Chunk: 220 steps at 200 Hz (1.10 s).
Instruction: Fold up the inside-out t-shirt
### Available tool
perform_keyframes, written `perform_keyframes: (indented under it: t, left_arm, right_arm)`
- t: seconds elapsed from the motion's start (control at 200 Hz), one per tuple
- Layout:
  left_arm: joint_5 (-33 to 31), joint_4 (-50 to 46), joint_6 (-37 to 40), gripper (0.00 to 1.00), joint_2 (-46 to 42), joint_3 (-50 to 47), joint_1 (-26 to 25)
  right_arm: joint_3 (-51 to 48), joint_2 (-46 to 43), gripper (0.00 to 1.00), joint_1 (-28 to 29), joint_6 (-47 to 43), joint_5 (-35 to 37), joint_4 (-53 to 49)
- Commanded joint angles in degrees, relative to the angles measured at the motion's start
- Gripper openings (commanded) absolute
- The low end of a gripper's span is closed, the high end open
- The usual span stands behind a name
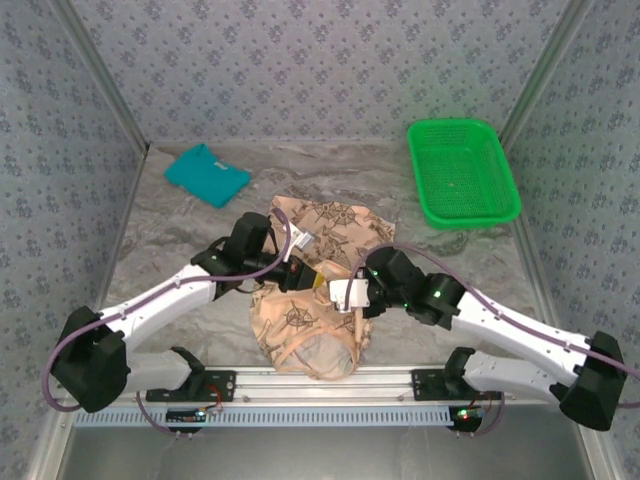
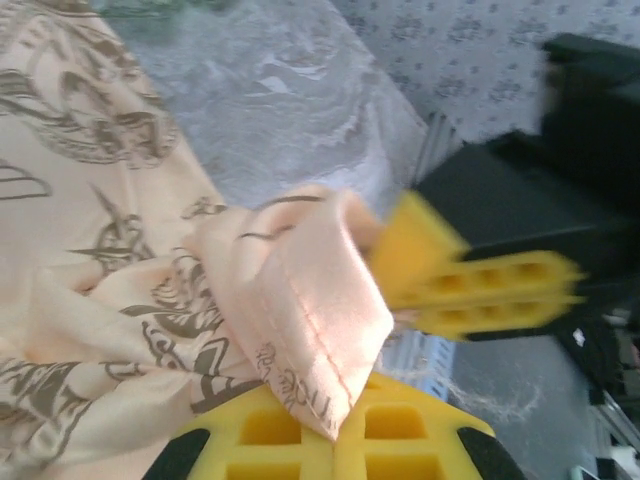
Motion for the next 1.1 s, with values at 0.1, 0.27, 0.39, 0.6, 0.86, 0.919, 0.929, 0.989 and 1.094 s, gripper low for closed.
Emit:
perform_keyframes:
  t: [0.1, 0.27, 0.39, 0.6, 0.86, 0.919, 0.929, 0.989, 1.094]
  left_arm:
    - [-7.4, 1.7, -0.4, 0.01, 2.8, -0.6, 5.9]
    - [-6.9, 3.9, -0.8, 0.08, 5.0, -0.3, 7.1]
    - [-3.7, 4.3, -1.1, 0.28, 6.4, 0.2, 7.3]
    - [2.9, 3.1, -2.0, 0.44, 6.7, 0.2, 7.2]
    - [10.0, 7.9, -8.5, 0.49, 6.1, -1.5, 7.4]
    - [9.2, 7.8, -10.1, 0.49, 5.7, -1.3, 7.8]
    - [8.9, 7.5, -10.3, 0.49, 5.6, -1.1, 7.8]
    - [6.9, 5.2, -11.3, 0.49, 5.1, 0.1, 8.6]
    - [2.5, 2.3, -13.9, 0.55, 3.6, 2.1, 11.0]
  right_arm:
    - [0.5, -6.4, 0.0, 2.2, 0.4, -2.8, -6.5]
    - [-1.5, -9.4, 0.0, 5.1, -0.6, -3.4, -5.6]
    - [-3.4, -7.2, 0.0, 6.4, -1.2, -5.4, -2.3]
    - [-2.4, -0.3, 0.02, 6.0, -0.7, -8.5, 0.9]
    - [-1.4, -0.4, 0.03, 3.0, 0.4, -16.2, 3.8]
    - [-1.5, -0.1, 0.03, 2.0, 1.4, -19.5, 6.1]
    - [-1.5, 0.0, 0.03, 2.0, 1.6, -20.1, 6.6]
    - [-1.4, 1.2, 0.03, 1.6, 2.6, -22.4, 9.1]
    - [-0.4, 4.5, 0.03, 1.7, 3.5, -24.9, 11.5]
